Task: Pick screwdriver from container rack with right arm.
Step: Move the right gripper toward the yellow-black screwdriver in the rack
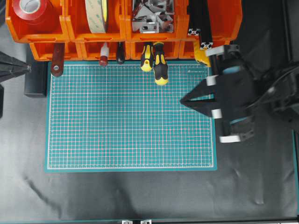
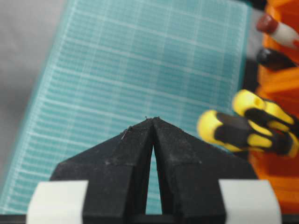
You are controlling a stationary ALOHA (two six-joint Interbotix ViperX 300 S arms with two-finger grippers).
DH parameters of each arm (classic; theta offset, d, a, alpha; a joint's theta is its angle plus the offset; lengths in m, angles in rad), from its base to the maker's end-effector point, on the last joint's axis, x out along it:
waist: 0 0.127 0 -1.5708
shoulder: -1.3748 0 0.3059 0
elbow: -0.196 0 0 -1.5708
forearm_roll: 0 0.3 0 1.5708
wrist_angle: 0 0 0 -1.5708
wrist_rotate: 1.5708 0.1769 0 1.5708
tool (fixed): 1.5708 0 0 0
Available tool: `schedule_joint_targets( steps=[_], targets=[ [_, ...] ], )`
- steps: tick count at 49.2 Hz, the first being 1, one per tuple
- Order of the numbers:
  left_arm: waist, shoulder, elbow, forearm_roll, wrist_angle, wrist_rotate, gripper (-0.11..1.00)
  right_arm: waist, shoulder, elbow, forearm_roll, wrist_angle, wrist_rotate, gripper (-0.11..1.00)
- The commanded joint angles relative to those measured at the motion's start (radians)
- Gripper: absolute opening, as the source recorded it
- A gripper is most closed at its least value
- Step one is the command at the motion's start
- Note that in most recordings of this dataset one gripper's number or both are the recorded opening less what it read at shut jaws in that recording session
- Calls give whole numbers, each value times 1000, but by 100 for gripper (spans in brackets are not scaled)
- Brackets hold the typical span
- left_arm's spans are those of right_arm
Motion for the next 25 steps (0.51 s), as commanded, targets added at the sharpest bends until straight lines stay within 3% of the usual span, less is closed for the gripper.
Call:
schedule_joint_targets(
  steps=[1, 7, 13, 19, 25],
  targets=[
    [-3, 6, -29, 3, -2, -3, 0, 41, 40, -66, -167, 129, 77, -1],
    [-3, 8, -28, 3, 6, -3, 0, 115, 87, -89, -393, 270, 250, -1],
    [-3, 3, -29, 3, 15, -3, 0, 215, 138, -84, -569, 351, 422, -1],
    [-3, 0, -31, 3, 18, -5, 0, 308, 202, -77, -706, 479, 545, -1],
    [-3, -5, -31, 3, 21, -5, 0, 357, 261, -80, -779, 575, 603, -1]
  ],
)
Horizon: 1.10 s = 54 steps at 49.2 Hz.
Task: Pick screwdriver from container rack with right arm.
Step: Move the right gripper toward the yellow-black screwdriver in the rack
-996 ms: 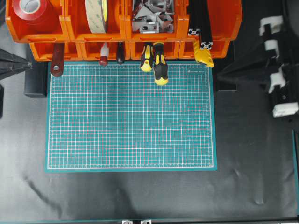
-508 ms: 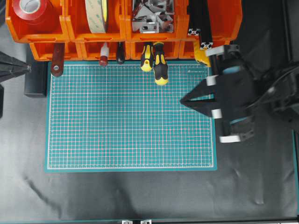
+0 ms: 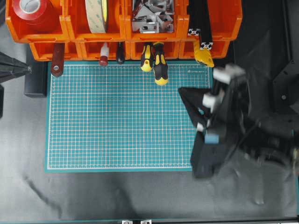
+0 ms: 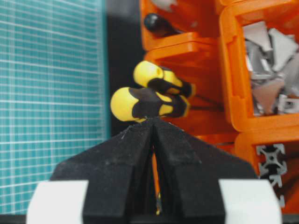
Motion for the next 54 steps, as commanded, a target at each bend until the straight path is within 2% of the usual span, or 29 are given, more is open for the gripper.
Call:
schedule_joint_targets(
  steps=[1, 5, 10, 15, 18, 23, 28, 30, 33, 54],
  targets=[
    [-2, 2, -31, 3, 0, -3, 0, 34, 31, -21, -63, 80, 31, -1],
    [-3, 2, -31, 3, 9, -3, 0, 46, 61, -26, -86, 109, 31, 0],
    [-9, 3, -28, 3, 21, -3, 0, 48, 92, -35, -87, 109, 29, 0],
    [-15, 5, -29, 3, 26, -3, 0, 48, 114, -37, -89, 109, 21, 8],
    [-17, 3, -29, 3, 28, -3, 0, 46, 123, -31, -89, 107, 21, 20],
    [-18, 0, -28, 3, 35, -3, 0, 46, 141, -5, -103, 110, 20, 47],
    [-15, -3, -25, 3, 52, -3, 0, 46, 163, 25, -164, 132, 23, 76],
    [-11, -8, -23, 3, 60, -3, 0, 44, 170, 32, -187, 137, 18, 81],
    [-8, -17, -23, 3, 71, -3, 0, 38, 181, 38, -202, 132, 18, 82],
    [-11, -38, -23, 3, 92, -5, 0, -64, 253, 41, -210, 37, 26, 81]
  ],
)
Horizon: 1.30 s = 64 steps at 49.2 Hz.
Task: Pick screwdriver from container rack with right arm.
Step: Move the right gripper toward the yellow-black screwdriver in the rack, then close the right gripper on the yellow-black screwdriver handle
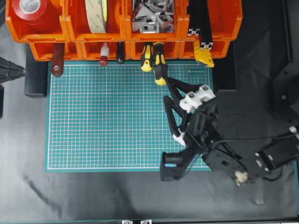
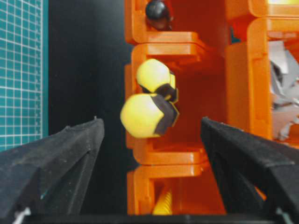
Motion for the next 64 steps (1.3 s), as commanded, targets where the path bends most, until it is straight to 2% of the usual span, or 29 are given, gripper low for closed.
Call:
schedule_joint_targets(
  steps=[1, 18, 30, 40, 48, 57, 64],
  targets=[
    [0, 8, -23, 2, -3, -5, 0, -18, 3, -8, -9, -21, 5, 81],
    [3, 6, -17, 2, -3, -3, 0, -101, 26, -5, -8, -58, 6, 81],
    [5, 5, -15, 2, -3, -3, 0, -121, 29, -2, -9, -81, 6, 80],
    [5, 8, -15, 2, -3, -5, 0, -123, 35, -2, 3, -103, 12, 66],
    [6, 6, -15, 2, -3, -5, 0, -123, 34, -2, 29, -100, 12, 46],
    [5, 3, -15, 3, -3, -9, 0, -121, 41, -17, 32, -66, 11, 45],
    [5, 3, -17, 2, -3, -12, 0, -114, 40, -37, 29, 3, 6, 45]
  ],
)
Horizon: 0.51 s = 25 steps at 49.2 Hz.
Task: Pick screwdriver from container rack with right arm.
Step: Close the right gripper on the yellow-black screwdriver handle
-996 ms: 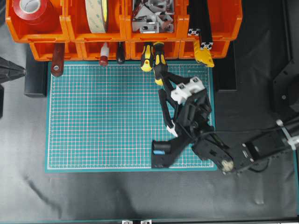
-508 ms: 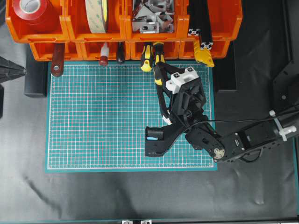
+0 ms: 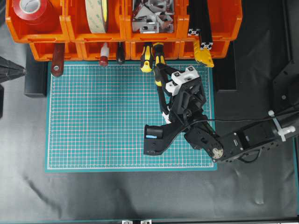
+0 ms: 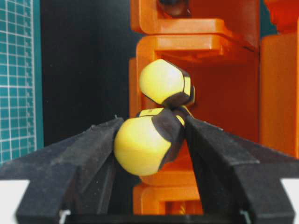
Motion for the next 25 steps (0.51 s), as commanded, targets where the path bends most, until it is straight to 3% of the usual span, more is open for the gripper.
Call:
schedule_joint_targets(
  steps=[1, 25],
  targets=[
    [2, 5, -15, 3, -5, -3, 0, 5, -12, -31, 0, 54, 0, 45],
    [2, 5, -15, 3, -5, -3, 0, 83, -12, -124, -12, 239, -35, 43]
  ],
)
